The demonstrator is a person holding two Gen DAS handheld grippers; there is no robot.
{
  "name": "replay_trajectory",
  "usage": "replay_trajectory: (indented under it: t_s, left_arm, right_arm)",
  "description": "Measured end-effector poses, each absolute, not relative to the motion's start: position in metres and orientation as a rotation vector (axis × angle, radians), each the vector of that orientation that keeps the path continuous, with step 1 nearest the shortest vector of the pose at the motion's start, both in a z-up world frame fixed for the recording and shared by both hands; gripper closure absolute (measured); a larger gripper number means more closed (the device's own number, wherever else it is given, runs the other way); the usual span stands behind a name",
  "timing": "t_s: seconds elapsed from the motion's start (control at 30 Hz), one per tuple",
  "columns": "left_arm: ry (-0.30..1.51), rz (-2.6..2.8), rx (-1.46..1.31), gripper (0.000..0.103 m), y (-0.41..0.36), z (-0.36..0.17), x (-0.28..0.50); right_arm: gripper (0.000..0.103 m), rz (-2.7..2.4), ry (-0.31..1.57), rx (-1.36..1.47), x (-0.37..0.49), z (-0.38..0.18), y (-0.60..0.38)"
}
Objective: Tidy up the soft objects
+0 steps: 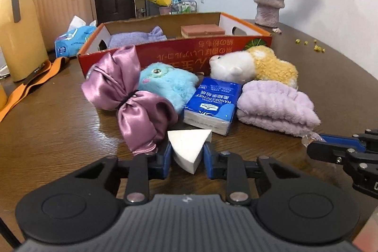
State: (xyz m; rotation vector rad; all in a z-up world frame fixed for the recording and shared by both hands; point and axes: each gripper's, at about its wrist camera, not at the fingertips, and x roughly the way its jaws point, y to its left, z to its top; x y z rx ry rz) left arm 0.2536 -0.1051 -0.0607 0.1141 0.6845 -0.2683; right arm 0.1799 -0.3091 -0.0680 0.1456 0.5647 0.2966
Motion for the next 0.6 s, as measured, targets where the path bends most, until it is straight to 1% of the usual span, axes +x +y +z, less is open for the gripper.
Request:
replay_trajectory:
  t_s: [0.3, 0.6]
  left_arm:
    - [0.594, -0.274, 0.096, 0.075, -0.081, -0.032, 0.194]
    - [0.507, -0.272, 0.061, 0.075, -0.051, -0.016, 0.133]
  right_arm:
    - [0.088, 0.285, 0.499, 0.13, 0.135, -0.048, -0.295]
    - [0.088, 0.298, 0.442, 0.12, 0.084, -0.036, -0.271]
